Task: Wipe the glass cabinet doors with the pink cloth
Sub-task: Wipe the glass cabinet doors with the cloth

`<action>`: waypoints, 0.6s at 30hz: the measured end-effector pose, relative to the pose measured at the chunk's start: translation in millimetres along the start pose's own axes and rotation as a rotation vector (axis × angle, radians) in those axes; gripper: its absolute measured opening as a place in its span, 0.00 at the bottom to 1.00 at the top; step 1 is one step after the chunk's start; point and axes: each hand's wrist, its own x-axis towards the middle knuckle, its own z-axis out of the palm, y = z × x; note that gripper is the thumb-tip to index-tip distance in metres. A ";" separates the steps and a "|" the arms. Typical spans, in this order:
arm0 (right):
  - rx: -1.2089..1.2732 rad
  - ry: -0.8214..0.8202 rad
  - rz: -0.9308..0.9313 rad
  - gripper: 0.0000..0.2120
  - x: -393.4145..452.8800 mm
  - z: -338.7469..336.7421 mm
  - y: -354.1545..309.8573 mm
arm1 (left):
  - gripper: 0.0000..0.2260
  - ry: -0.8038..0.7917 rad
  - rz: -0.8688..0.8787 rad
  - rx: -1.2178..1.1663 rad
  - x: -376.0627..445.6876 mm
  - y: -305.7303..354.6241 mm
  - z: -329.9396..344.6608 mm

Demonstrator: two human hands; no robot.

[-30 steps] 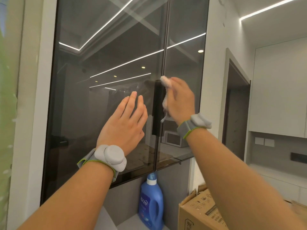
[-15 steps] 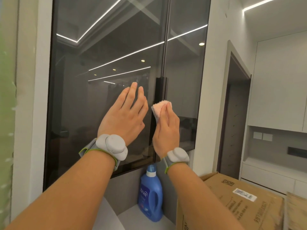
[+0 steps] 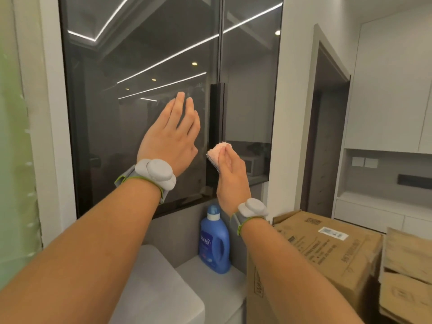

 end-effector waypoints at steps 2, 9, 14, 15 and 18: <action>-0.027 -0.113 -0.070 0.32 -5.1 -11.0 3.9 | 0.27 -0.015 0.008 -0.049 -0.2 0.3 3.4; -0.108 -0.195 -0.116 0.23 -51.1 -30.8 15.7 | 0.25 -0.095 0.052 -0.437 -39.1 45.4 3.0; 0.078 -0.082 0.074 0.16 -88.3 -36.0 3.3 | 0.20 -0.157 -0.002 -0.991 -82.5 87.9 -17.9; 0.117 -0.058 0.116 0.17 -95.6 -36.4 1.9 | 0.20 -0.222 -0.030 -1.090 -93.5 96.0 -22.2; 0.187 -0.035 0.232 0.17 -118.6 -39.5 -3.0 | 0.11 -0.385 -0.333 -1.367 -124.8 124.1 -34.6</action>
